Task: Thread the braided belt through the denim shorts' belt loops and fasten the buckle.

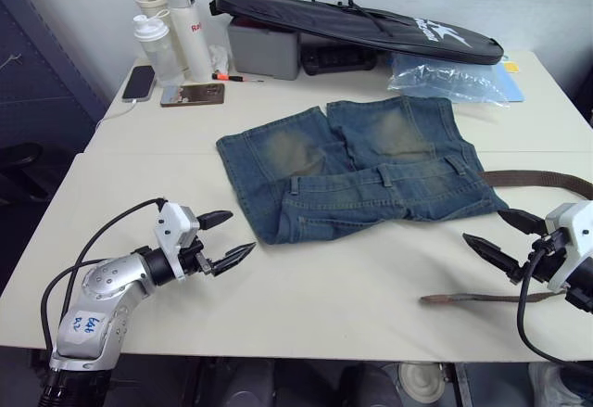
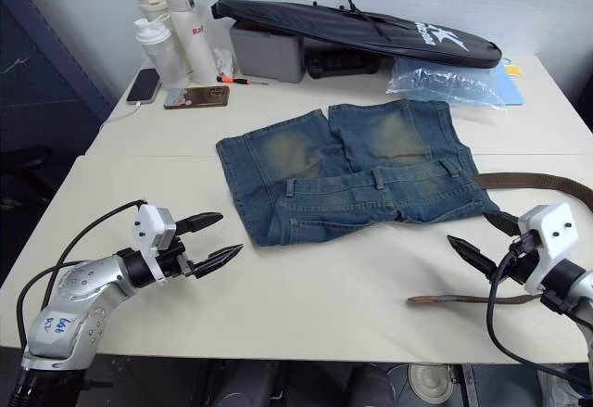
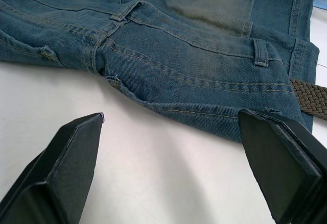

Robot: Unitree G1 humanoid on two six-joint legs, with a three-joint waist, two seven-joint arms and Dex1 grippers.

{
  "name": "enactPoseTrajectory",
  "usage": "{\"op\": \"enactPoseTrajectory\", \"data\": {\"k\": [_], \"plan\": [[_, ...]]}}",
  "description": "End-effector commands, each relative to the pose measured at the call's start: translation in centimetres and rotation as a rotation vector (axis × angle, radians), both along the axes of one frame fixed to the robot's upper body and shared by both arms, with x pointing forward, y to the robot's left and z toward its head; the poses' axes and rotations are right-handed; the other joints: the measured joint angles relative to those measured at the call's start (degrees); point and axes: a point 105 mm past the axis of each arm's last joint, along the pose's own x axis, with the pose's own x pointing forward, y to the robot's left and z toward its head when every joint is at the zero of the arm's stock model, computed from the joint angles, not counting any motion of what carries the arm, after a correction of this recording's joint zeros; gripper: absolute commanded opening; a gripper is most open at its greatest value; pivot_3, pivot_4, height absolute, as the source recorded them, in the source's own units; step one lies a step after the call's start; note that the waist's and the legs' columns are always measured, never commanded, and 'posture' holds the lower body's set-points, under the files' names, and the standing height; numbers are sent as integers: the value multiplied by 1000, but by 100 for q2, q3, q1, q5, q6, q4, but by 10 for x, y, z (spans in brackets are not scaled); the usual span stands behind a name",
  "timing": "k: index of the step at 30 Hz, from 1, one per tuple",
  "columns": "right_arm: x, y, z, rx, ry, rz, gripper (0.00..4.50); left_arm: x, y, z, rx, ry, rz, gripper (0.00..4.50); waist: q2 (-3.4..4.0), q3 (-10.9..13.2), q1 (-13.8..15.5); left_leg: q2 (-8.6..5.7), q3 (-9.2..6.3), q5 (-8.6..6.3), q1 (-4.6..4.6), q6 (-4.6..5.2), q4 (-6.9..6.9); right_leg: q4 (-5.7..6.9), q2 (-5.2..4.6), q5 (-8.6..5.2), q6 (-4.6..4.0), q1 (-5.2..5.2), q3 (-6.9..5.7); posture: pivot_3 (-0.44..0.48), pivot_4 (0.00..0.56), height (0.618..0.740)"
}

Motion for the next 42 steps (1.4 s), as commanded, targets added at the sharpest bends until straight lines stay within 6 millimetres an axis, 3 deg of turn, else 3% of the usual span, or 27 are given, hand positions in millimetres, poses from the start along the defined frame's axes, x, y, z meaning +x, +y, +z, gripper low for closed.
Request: {"op": "enactPoseTrajectory", "data": {"k": [1,17,24,28,33,38,42], "plan": [[2,2,12,-17,-39,25,4500,-5,-1,3,-6,9,-36,4405,0,0,0,0,0,0,0,0,0,0,0,0,0,0,0,0,150,658],[6,4,20,-30,-30,61,4500,-14,-10,4,-37,52,-138,4405,3,-2,-14,-1,1,0,0,0,2,1,1,0,0,0,0,0,150,658],[-3,7,28,-58,-4,94,4500,-7,-11,20,38,37,-284,4405,8,-5,6,-1,0,0,-1,0,4,2,1,0,0,0,-1,0,150,658],[-28,26,28,-203,137,240,4500,-12,-33,47,49,49,-537,4405,12,-7,8,-2,1,0,-1,0,4,2,1,0,0,0,-1,0,150,658],[-60,45,17,-355,305,372,4500,1,-65,76,83,-4,-732,4405,2,-5,26,-5,-4,1,-2,1,3,-6,6,0,0,7,-9,0,150,658],[-66,49,-3,-482,359,393,4500,-1,-101,74,187,-30,-943,4405,-35,10,7,-7,4,1,0,1,4,-10,9,2,2,12,-5,0,150,658],[-58,46,-23,-573,347,415,4500,2,-112,69,224,-59,-986,4405,-48,17,-41,-4,8,2,-1,1,7,-10,11,3,4,8,-1,0,150,658]]}}
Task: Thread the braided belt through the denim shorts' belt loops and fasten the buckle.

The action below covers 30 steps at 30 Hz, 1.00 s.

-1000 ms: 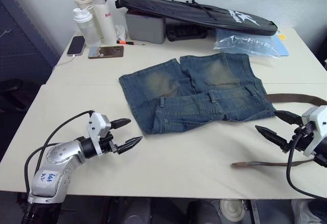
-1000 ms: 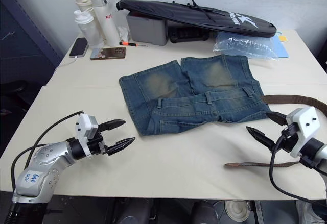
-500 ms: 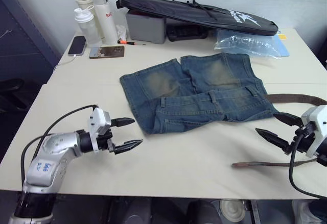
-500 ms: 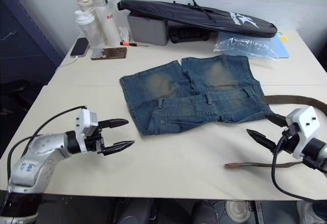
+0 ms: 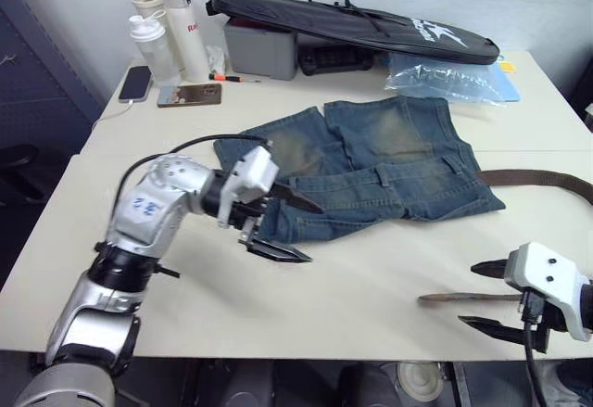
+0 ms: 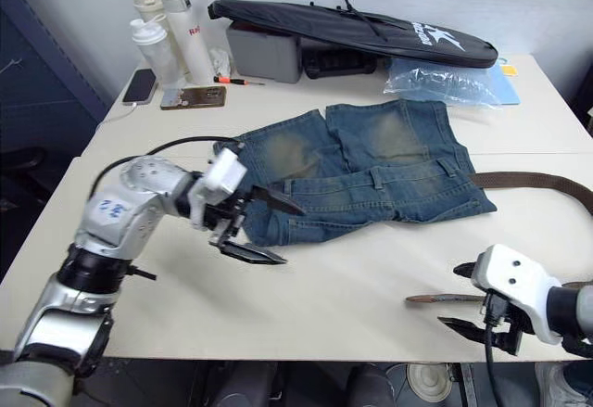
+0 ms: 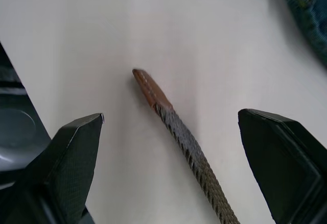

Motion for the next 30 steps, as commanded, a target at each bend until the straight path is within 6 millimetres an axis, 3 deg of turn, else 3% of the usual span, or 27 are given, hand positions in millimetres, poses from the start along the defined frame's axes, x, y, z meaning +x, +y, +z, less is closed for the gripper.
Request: {"op": "enactPoseTrajectory", "data": {"k": [1,4,6,12,13,15,19,23,26,30], "plan": [[8,-2,-11,-82,-49,48,4500,1,-3,1,17,-60,-35,4405,-1,1,-25,1,0,0,1,0,-2,-1,1,0,0,0,0,0,150,658],[14,-12,-25,-135,-31,49,4500,-3,-3,-2,21,-70,-45,4405,-2,2,-47,0,-1,1,0,0,0,-1,0,0,0,0,-1,0,150,658],[18,-19,-33,-160,-12,41,3940,-3,-2,-2,12,-77,-19,4500,-2,2,-67,-1,-3,1,-1,0,3,0,-1,0,0,3,-1,0,150,658],[23,-25,-37,-150,2,56,1289,-1,5,0,-27,-92,83,4500,-6,3,-95,-1,-12,1,0,2,20,3,-2,1,0,13,-5,0,150,658],[27,-26,-33,-139,-12,54,662,0,5,1,-43,-86,107,4500,-5,2,-97,-1,-12,1,-1,2,26,4,-2,2,1,14,-5,0,150,658],[33,-26,-20,-107,-43,48,209,0,6,4,-81,-61,143,4500,-3,1,-98,0,-14,0,-7,4,44,6,-3,5,3,15,-1,0,150,658],[43,-18,9,3,-102,20,209,4,5,15,-184,-18,214,4500,2,0,-83,4,-22,-1,-10,5,52,12,-4,5,3,15,-3,0,150,658],[49,18,61,315,-139,34,209,10,-9,58,-557,131,244,4500,2,0,-81,15,-36,2,-20,9,61,11,-7,12,9,17,-3,0,150,658],[43,38,75,413,-94,68,209,10,-26,54,-583,185,243,4500,0,1,-80,5,-45,3,-15,11,57,0,-4,15,10,35,-17,0,150,658],[40,59,83,487,-87,102,209,4,-61,33,-521,264,214,4500,1,1,-62,-4,-43,0,-13,13,58,-8,-7,15,10,45,-24,0,150,658]]}}
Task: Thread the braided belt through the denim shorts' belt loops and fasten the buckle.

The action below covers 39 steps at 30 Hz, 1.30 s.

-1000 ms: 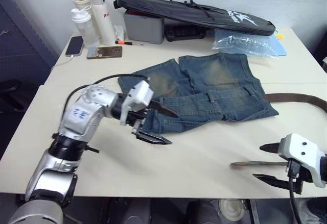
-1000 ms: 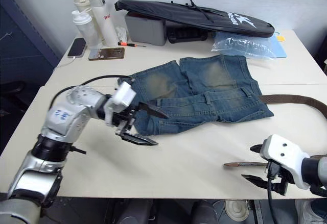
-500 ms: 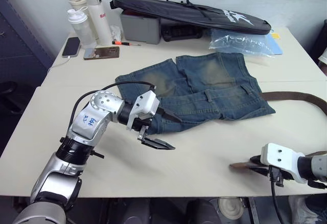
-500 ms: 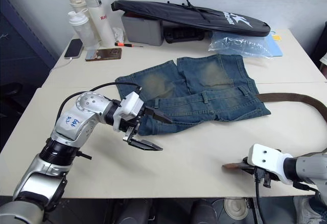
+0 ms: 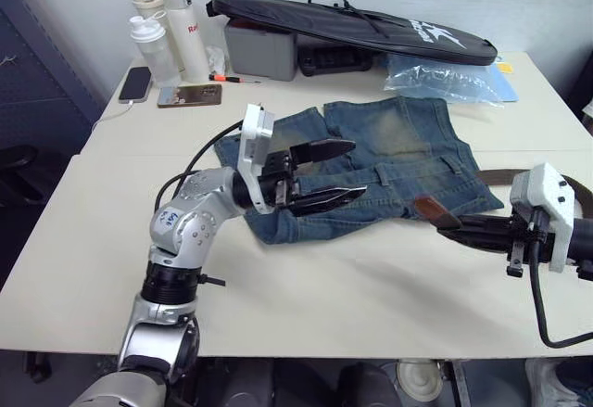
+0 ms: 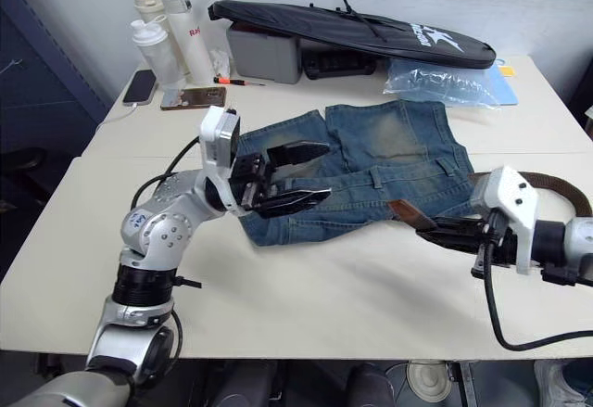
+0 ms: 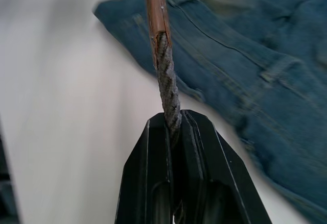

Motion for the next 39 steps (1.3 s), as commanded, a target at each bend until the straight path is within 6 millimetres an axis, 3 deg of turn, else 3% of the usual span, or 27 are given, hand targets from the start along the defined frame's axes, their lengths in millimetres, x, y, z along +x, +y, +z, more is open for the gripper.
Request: {"op": "enactPoseTrajectory", "data": {"k": [1,5,11,15,16,19,22,27,32,36,37,39], "plan": [[-5,17,12,56,-25,38,209,-9,-26,-16,62,21,-55,4500,0,0,13,-2,1,-1,-1,2,3,-2,-1,1,3,1,1,0,150,658],[-5,22,16,96,-24,31,209,-10,-42,-18,34,49,-75,4500,0,0,13,-4,5,-2,-1,3,4,-5,-1,3,5,1,4,0,150,658],[-5,23,17,108,-21,5,209,-6,-49,-11,-15,66,-83,4500,0,0,11,-5,6,-2,-1,3,2,-7,0,3,5,1,2,0,150,658],[-5,22,16,107,-34,-34,0,-12,-50,-12,-10,51,-156,3317,0,0,10,-6,6,-2,0,3,1,-8,0,3,5,1,2,0,150,658],[-5,22,17,117,-43,-43,0,-13,-53,-13,1,44,-172,2654,0,0,10,-6,6,-2,-1,3,0,-8,0,3,5,1,1,0,150,658],[-4,23,19,144,-60,-65,0,-14,-58,-15,19,31,-206,1579,0,0,17,-7,6,-2,-1,3,2,-8,0,3,5,1,1,0,150,658],[-3,22,22,145,-105,-93,0,-12,-61,-15,26,24,-213,177,0,0,15,-7,7,-2,-1,3,3,-9,0,3,5,1,1,0,150,658],[7,12,41,199,-257,-225,0,3,-66,-7,8,47,-162,75,0,0,17,-7,5,-2,-3,3,0,-12,1,3,5,1,-1,0,150,658],[-2,-16,64,311,-343,-394,2254,28,-73,-3,-2,156,-40,0,-1,1,52,-7,4,-2,-6,4,2,-14,-1,5,8,1,-2,0,150,658],[-15,-23,78,511,-380,-470,4011,45,-80,3,-52,332,35,0,-1,1,95,-7,4,-2,-5,5,0,-16,-2,6,10,1,-1,0,150,658],[-17,-22,80,596,-375,-483,4346,48,-82,6,-68,379,34,0,-1,1,104,-6,2,-2,-5,5,0,-16,-1,6,9,2,-3,0,150,658],[-20,-20,75,751,-353,-538,4448,49,-85,13,-102,461,19,0,0,0,117,-7,4,-2,-5,6,-1,-16,-1,6,9,1,-2,0,150,658]]}}
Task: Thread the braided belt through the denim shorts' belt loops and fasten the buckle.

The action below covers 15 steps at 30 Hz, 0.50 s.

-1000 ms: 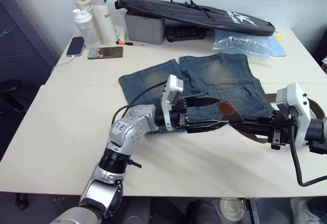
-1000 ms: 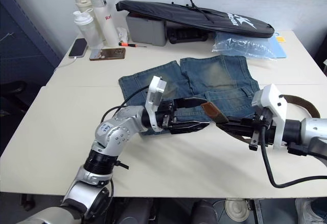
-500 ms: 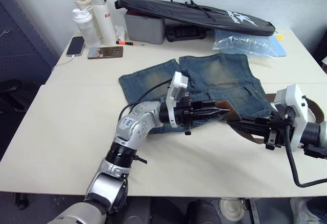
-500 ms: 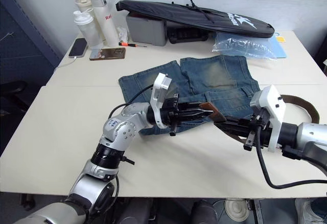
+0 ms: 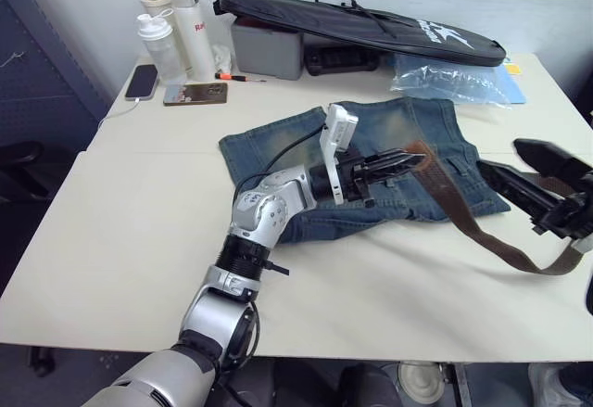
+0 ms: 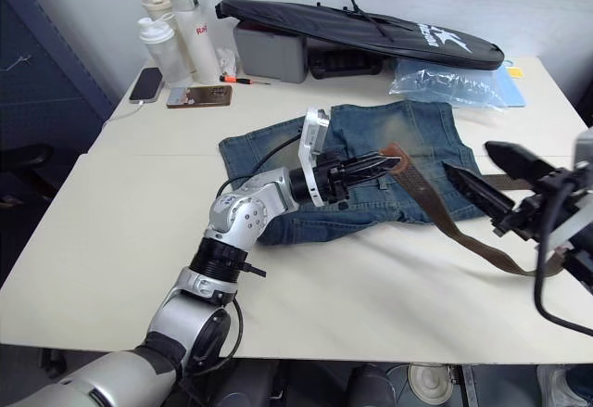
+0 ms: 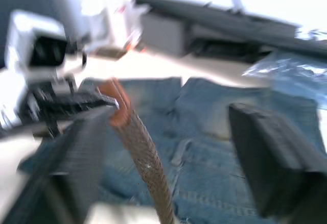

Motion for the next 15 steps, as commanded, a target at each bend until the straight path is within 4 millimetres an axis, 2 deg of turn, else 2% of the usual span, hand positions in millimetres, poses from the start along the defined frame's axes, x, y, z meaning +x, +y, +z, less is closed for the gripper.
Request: {"op": "enactPoseTrajectory", "data": {"k": [1,4,8,11,15], "plan": [[-26,3,16,474,-125,-100,4448,24,-10,19,-99,338,72,0,-1,0,10,1,-1,0,1,0,-1,2,0,0,0,0,0,0,150,658],[-31,33,-17,625,37,-41,4448,18,-14,27,-95,347,38,0,-2,1,5,4,-1,-1,-1,1,-2,5,2,0,0,-5,0,0,150,658],[-33,68,-47,788,229,13,4448,11,-11,36,-105,377,-11,0,6,-3,-46,4,20,-1,-9,2,-14,28,-1,-1,1,-41,26,0,150,658],[-26,75,-55,921,251,-6,4448,6,-5,42,-119,400,-52,0,8,-4,-131,9,19,-1,-10,2,-6,31,-1,-1,1,-47,35,0,150,658],[-13,74,-53,1030,215,-9,4448,0,-1,41,-108,428,-68,0,13,-7,-158,7,19,-1,-7,2,-7,34,2,-1,1,-48,38,0,150,658]]}}
